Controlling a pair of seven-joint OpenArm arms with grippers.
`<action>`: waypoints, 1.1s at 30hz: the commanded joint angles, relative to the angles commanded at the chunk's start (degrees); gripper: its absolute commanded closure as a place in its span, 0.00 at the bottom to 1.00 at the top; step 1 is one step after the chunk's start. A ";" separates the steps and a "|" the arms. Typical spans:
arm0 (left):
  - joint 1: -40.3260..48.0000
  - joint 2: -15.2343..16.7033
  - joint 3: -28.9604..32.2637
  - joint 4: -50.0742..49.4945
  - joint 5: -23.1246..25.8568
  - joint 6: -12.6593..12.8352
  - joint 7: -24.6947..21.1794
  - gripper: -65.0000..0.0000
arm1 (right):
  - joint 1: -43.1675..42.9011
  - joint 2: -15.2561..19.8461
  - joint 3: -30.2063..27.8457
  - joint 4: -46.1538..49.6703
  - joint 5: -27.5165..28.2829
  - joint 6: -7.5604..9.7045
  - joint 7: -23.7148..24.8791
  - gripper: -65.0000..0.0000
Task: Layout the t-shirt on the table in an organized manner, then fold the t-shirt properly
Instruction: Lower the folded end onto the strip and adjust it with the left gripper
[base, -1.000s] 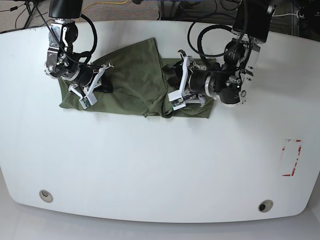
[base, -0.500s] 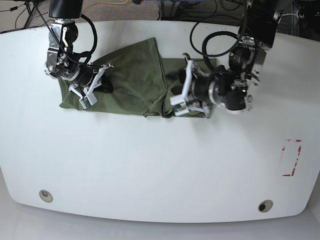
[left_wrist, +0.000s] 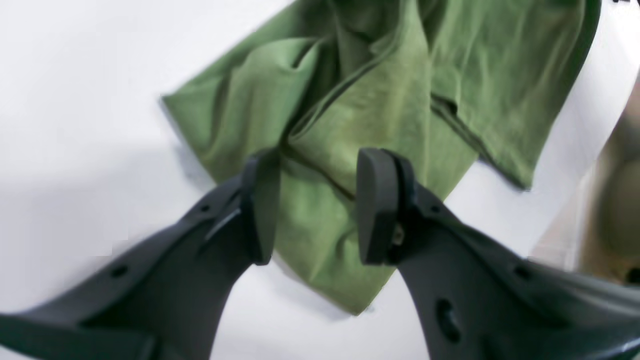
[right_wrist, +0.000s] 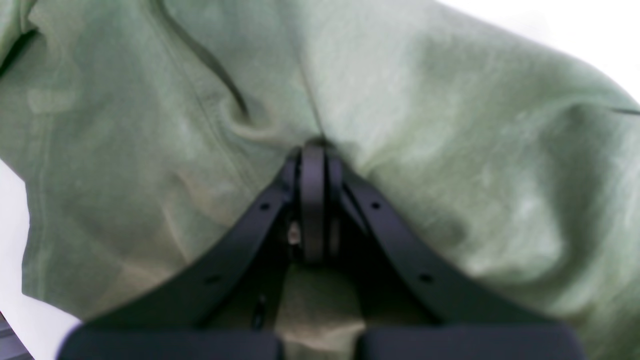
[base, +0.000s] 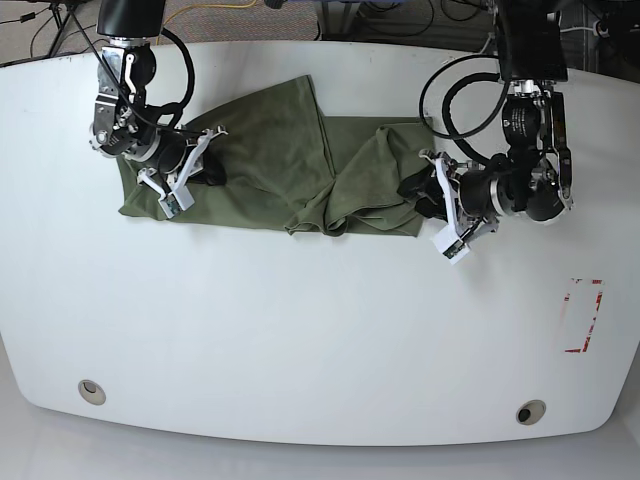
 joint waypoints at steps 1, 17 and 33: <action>0.18 -0.09 -0.09 -0.79 0.00 0.00 -0.79 0.63 | 0.00 0.00 0.00 0.00 0.00 0.00 0.00 1.00; -1.41 1.58 8.44 -6.77 -0.35 0.00 -1.58 0.63 | 0.00 0.00 0.00 0.00 0.00 0.00 0.00 1.00; -4.84 3.87 24.26 -7.12 -6.86 0.00 0.18 0.63 | 0.00 0.00 0.00 0.00 0.00 0.00 0.00 1.00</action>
